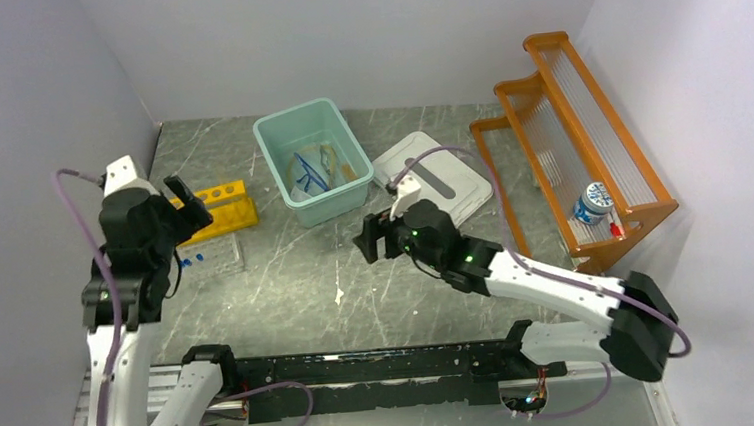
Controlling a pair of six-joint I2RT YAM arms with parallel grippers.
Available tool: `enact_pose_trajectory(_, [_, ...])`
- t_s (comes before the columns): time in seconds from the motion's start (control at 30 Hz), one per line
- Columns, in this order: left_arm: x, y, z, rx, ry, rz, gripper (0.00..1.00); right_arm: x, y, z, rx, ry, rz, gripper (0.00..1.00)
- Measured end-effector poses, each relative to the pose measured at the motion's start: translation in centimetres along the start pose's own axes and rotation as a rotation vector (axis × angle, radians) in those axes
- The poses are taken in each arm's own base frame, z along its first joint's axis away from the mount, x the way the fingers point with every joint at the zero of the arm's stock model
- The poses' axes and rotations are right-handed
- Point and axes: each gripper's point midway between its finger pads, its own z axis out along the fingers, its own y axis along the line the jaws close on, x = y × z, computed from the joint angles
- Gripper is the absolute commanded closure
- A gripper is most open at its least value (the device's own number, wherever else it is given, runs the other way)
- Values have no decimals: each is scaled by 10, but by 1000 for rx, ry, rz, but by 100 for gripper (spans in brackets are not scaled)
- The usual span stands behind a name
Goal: Organize the chemistry lab equipment
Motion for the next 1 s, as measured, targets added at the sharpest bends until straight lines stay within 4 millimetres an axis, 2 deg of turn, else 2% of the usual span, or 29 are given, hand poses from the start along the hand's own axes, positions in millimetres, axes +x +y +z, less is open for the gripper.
enact_pose_trajectory(0.07, [-11,2,-20,16,-38,21,14,-19,-13,-18,85,-35,9,1])
enact_pose_trajectory(0.2, [-19,12,-60,33,-80,47,13,-48,-40,-55,261,-85,19,0])
enact_pose_trajectory(0.3, [-15,20,-81,33,-79,55,12,-68,-57,-82,381,-114,27,0])
enact_pose_trajectory(0.43, [-12,26,-99,30,-68,64,13,-98,-73,-119,504,-169,52,0])
enact_pose_trajectory(0.57, [-12,30,-110,23,-55,60,13,-122,-78,-150,561,-223,86,0])
enact_pose_trajectory(0.67, [-9,34,-116,7,-39,47,13,-129,-82,-166,582,-246,104,0])
enact_pose_trajectory(0.77, [-6,37,-120,-9,-27,35,13,-125,-86,-175,599,-240,106,0])
enact_pose_trajectory(1.0, [1,41,-121,-29,0,16,13,-118,-91,-177,623,-210,90,0])
